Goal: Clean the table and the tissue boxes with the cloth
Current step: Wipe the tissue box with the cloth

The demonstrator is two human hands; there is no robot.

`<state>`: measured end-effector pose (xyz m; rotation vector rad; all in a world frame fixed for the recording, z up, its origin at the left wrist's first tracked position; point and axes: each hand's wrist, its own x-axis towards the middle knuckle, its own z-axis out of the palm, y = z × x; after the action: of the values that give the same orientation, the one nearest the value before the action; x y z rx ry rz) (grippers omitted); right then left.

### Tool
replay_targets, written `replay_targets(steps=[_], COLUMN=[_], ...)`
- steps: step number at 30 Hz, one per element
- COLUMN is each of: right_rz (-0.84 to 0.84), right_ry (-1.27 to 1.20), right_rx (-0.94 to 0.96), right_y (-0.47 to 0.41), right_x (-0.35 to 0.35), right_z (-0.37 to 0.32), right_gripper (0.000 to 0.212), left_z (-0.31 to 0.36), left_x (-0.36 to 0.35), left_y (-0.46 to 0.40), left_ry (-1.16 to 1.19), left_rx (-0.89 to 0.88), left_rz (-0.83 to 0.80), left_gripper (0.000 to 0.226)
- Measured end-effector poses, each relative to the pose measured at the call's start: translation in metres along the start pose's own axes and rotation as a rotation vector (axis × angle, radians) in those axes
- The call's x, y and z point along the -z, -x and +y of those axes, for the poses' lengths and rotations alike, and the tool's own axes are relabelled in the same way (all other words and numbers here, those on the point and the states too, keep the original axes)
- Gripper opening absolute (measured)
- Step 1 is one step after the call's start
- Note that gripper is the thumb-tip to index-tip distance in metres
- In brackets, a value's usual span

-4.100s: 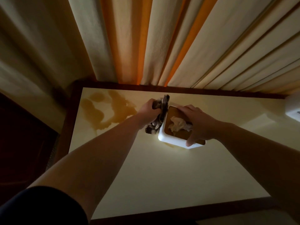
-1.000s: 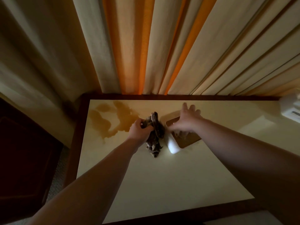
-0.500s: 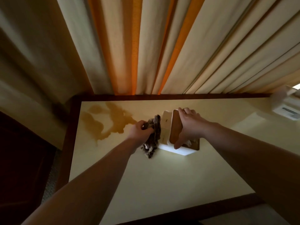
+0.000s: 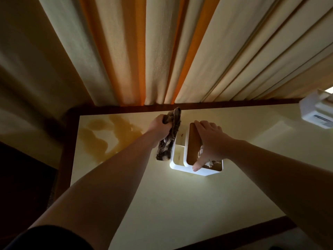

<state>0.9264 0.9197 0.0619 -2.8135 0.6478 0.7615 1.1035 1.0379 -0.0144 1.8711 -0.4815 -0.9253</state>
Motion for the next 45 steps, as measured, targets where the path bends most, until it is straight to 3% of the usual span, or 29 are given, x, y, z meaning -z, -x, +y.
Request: replay_targets(steps=[14,22,30,40,45], right_rz=[-0.022,-0.004,0.022,0.010,-0.030], right_ry=[-0.019,-0.013,-0.044,-0.067,-0.059], right_rx=[-0.041,0.001,0.016,0.009,-0.019], right_y=[0.003,0.004,0.001,0.003,0.004], right_x=[0.005,0.001,-0.005,-0.001,0.003], right_z=[-0.007,-0.001,0.004,0.002,-0.001], right_gripper=[0.167,0.160,0.163,0.163,0.164], left_z=[-0.039,-0.002,0.007,-0.027,-0.027], left_x=[0.009,0.003,-0.008,0.010,0.013], left_y=[0.083,0.060,0.027,0.080,0.091], left_ry=[-0.105,-0.047,-0.163,-0.178,-0.119], left_rx=[0.108,0.013,0.031,0.091,0.032], left_rz=[-0.148,-0.049,0.031,-0.178,-0.130], left_gripper=[0.016,0.019,0.022,0.015,0.011])
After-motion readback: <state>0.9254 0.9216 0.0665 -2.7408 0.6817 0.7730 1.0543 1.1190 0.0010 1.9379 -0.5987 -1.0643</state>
